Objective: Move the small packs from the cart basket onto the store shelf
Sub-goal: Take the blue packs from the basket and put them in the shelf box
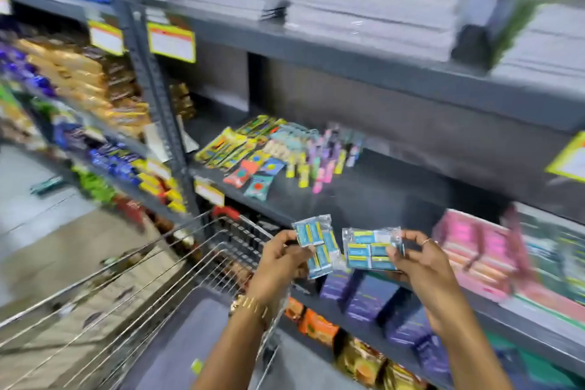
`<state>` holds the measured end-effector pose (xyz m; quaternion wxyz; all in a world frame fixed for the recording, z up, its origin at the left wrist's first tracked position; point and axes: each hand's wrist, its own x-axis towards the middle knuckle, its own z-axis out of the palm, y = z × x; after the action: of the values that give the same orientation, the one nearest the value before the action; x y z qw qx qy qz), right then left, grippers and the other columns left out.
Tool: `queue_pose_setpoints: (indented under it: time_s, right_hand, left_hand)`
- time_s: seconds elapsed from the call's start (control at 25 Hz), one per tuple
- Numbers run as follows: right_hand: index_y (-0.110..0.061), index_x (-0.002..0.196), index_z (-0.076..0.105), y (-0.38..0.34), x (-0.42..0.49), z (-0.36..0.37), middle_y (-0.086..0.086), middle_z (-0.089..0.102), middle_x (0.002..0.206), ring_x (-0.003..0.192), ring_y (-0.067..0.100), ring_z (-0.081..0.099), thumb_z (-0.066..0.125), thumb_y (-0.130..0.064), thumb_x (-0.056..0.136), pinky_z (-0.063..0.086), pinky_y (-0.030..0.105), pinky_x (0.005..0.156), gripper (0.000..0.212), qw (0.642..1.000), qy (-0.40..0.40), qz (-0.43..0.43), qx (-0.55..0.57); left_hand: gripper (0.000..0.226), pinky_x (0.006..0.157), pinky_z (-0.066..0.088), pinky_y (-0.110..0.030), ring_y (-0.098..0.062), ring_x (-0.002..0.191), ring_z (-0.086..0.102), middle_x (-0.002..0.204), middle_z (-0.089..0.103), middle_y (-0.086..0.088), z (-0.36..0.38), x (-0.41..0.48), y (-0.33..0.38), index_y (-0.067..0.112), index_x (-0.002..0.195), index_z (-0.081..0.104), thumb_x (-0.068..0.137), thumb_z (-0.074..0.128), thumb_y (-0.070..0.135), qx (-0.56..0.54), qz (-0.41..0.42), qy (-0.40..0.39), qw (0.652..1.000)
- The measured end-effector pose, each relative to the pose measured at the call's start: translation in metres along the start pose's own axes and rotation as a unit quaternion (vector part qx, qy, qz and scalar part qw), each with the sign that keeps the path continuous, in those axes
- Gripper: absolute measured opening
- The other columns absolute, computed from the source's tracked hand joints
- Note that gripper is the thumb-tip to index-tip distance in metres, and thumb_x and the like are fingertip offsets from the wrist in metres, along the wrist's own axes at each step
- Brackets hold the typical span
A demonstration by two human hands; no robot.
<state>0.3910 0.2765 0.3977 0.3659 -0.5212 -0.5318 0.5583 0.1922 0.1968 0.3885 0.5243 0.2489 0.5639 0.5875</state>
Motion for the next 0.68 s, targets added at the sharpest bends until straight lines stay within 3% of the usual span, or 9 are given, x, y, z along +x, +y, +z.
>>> queue_pose_setpoints:
  time_s: [0.08, 0.16, 0.28, 0.32, 0.44, 0.48, 0.6, 0.68]
  right_hand:
    - [-0.02, 0.088, 0.058, -0.008, -0.01, -0.054, -0.004, 0.071, 0.076, 0.063, 0.003, 0.067, 0.057, 0.004, 0.089, 0.055, 0.014, 0.053, 0.024, 0.997, 0.065, -0.033, -0.003]
    - [-0.02, 0.086, 0.059, -0.008, -0.017, -0.102, 0.001, 0.066, 0.081, 0.068, 0.009, 0.063, 0.058, 0.005, 0.088, 0.053, 0.011, 0.052, 0.025, 0.989, 0.144, -0.043, -0.003]
    - [-0.007, 0.107, 0.061, 0.003, -0.023, -0.181, 0.016, 0.066, 0.094, 0.073, 0.026, 0.06, 0.06, 0.003, 0.088, 0.054, 0.012, 0.048, 0.021, 0.957, 0.287, -0.033, -0.042]
    - [-0.002, 0.111, 0.061, 0.009, -0.022, -0.206, 0.021, 0.067, 0.099, 0.076, 0.03, 0.062, 0.061, 0.002, 0.088, 0.056, 0.017, 0.051, 0.024, 0.941, 0.328, -0.026, -0.081]
    - [0.002, 0.109, 0.064, 0.012, -0.013, -0.262, 0.029, 0.07, 0.103, 0.093, 0.043, 0.067, 0.066, -0.001, 0.083, 0.055, 0.052, 0.08, 0.026, 0.895, 0.398, 0.007, -0.2]
    - [0.002, 0.109, 0.066, 0.011, -0.007, -0.272, 0.029, 0.071, 0.104, 0.098, 0.045, 0.066, 0.068, -0.002, 0.082, 0.052, 0.052, 0.085, 0.028, 0.882, 0.408, 0.008, -0.236]
    - [0.002, 0.104, 0.071, 0.009, 0.009, -0.284, 0.03, 0.071, 0.104, 0.102, 0.043, 0.065, 0.068, -0.009, 0.083, 0.049, 0.041, 0.084, 0.025, 0.862, 0.385, 0.05, -0.327]
    - [0.003, 0.1, 0.071, 0.013, 0.016, -0.284, 0.031, 0.071, 0.102, 0.1, 0.042, 0.066, 0.062, -0.012, 0.087, 0.051, 0.04, 0.082, 0.021, 0.854, 0.359, 0.08, -0.368]
  left_hand:
    - [0.015, 0.042, 0.044, -0.016, -0.005, 0.046, 0.057, 0.07, 0.063, -0.006, 0.046, 0.011, 0.005, 0.006, 0.089, 0.056, 0.087, 0.058, -0.008, 0.031, 0.0, -0.08, 0.996]
    - [0.018, 0.047, 0.054, -0.019, -0.005, 0.052, 0.067, 0.073, 0.066, -0.007, 0.086, 0.022, 0.007, 0.005, 0.093, 0.055, 0.086, 0.06, -0.01, 0.063, 0.006, -0.14, 0.988]
    - [0.027, 0.048, 0.057, -0.023, -0.004, 0.051, 0.069, 0.067, 0.07, -0.001, 0.159, 0.036, 0.003, 0.007, 0.1, 0.053, 0.084, 0.06, -0.014, 0.114, 0.013, -0.22, 0.969]
    - [0.032, 0.046, 0.056, -0.022, -0.002, 0.048, 0.068, 0.065, 0.069, 0.001, 0.185, 0.039, 0.001, 0.009, 0.104, 0.051, 0.084, 0.059, -0.015, 0.131, 0.019, -0.235, 0.963]
    - [0.053, 0.035, 0.048, -0.014, 0.004, 0.037, 0.059, 0.067, 0.058, -0.001, 0.261, 0.05, -0.007, 0.017, 0.119, 0.037, 0.084, 0.057, -0.018, 0.184, 0.048, -0.245, 0.951]
    - [0.055, 0.036, 0.047, -0.016, 0.002, 0.037, 0.058, 0.069, 0.056, -0.002, 0.282, 0.055, -0.011, 0.017, 0.123, 0.036, 0.084, 0.057, -0.016, 0.204, 0.057, -0.254, 0.944]
    - [0.045, 0.061, 0.051, -0.033, -0.026, 0.063, 0.062, 0.081, 0.06, -0.014, 0.339, 0.068, -0.028, 0.009, 0.124, 0.046, 0.084, 0.063, -0.002, 0.317, 0.1, -0.269, 0.904]
    - [0.044, 0.084, 0.049, -0.035, -0.034, 0.101, 0.064, 0.106, 0.062, -0.017, 0.361, 0.072, -0.04, 0.012, 0.126, 0.053, 0.084, 0.065, 0.013, 0.472, 0.162, -0.252, 0.829]
